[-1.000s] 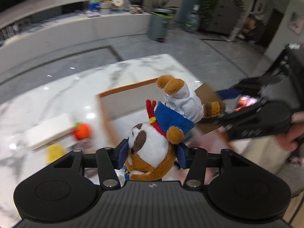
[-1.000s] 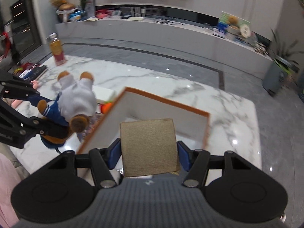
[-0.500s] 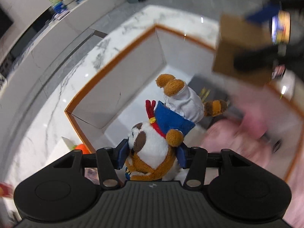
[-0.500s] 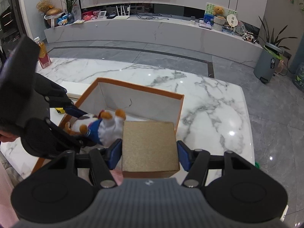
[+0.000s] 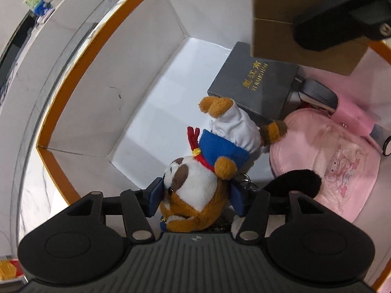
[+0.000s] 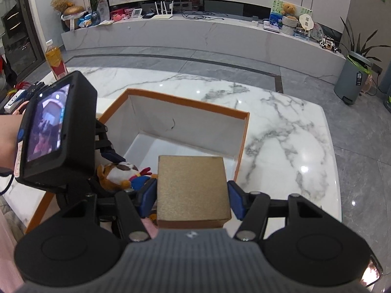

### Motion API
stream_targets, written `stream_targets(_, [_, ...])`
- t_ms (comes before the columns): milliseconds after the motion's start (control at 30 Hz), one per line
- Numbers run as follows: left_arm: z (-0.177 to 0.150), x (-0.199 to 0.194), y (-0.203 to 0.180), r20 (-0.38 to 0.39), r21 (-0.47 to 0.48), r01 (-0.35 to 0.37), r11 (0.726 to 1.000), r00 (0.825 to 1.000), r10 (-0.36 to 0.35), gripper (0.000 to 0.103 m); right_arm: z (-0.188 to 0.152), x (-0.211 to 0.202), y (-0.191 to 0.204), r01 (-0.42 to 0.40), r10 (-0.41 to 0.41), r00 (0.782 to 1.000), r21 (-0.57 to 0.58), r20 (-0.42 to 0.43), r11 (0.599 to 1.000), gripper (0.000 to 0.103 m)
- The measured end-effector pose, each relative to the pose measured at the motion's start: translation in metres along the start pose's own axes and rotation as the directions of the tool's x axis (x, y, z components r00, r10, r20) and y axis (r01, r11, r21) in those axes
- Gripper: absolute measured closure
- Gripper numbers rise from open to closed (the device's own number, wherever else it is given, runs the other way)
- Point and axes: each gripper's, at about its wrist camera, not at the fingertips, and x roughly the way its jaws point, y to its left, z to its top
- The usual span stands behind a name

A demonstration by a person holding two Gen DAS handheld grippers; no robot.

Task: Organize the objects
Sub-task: 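Lower the raccoon plush into the orange box and open the left tool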

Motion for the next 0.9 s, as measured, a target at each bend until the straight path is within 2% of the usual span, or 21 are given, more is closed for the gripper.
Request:
stream_targets(100, [-0.004, 0.0, 0.005, 0.017, -0.019, 0.004, 1.0, 1.0, -0.003, 0.028, -0.002, 0.004, -0.001, -0.001, 0.001, 1.0, 0.003, -0.006, 1.0, 0.04])
stream_targets(233, [-0.004, -0.011, 0.014, 0.071, -0.05, 0.08, 0.996, 0.995, -0.076, 0.022, -0.002, 0.005, 0.0, -0.001, 0.001, 1.0, 0.006, -0.011, 1.0, 0.04])
stream_targets(300, [-0.006, -0.019, 0.019, 0.111, -0.07, 0.119, 0.99, 0.988, -0.11, 0.022, -0.003, 0.006, 0.0, 0.0, 0.0, 1.0, 0.005, -0.012, 1.0, 0.04])
stream_targets(333, [-0.006, -0.022, 0.023, 0.126, -0.095, 0.136, 0.986, 0.984, -0.123, 0.027, -0.002, 0.006, 0.0, 0.001, -0.001, 1.0, 0.004, -0.013, 1.0, 0.04])
stream_targets(433, [-0.005, -0.023, 0.035, 0.121, -0.179, 0.185, 0.966, 0.979, -0.164, 0.052, -0.001, 0.006, 0.0, 0.006, -0.005, 1.0, 0.004, -0.013, 1.0, 0.04])
stream_targets(533, [-0.002, -0.017, 0.043, 0.127, -0.237, 0.213, 0.948, 0.974, -0.188, 0.054, 0.001, 0.008, 0.0, 0.013, -0.013, 1.0, 0.005, -0.013, 1.0, 0.04])
stream_targets(733, [-0.006, -0.021, 0.034, 0.12, -0.253, 0.254, 0.934, 0.966, -0.23, 0.059, 0.006, 0.012, 0.001, 0.031, -0.031, 0.999, 0.008, -0.017, 0.999, 0.04])
stream_targets(900, [-0.017, -0.032, 0.041, 0.185, -0.275, 0.292, 0.916, 0.951, -0.247, 0.059, 0.011, 0.018, 0.001, 0.042, -0.042, 0.999, 0.013, -0.026, 0.999, 0.04])
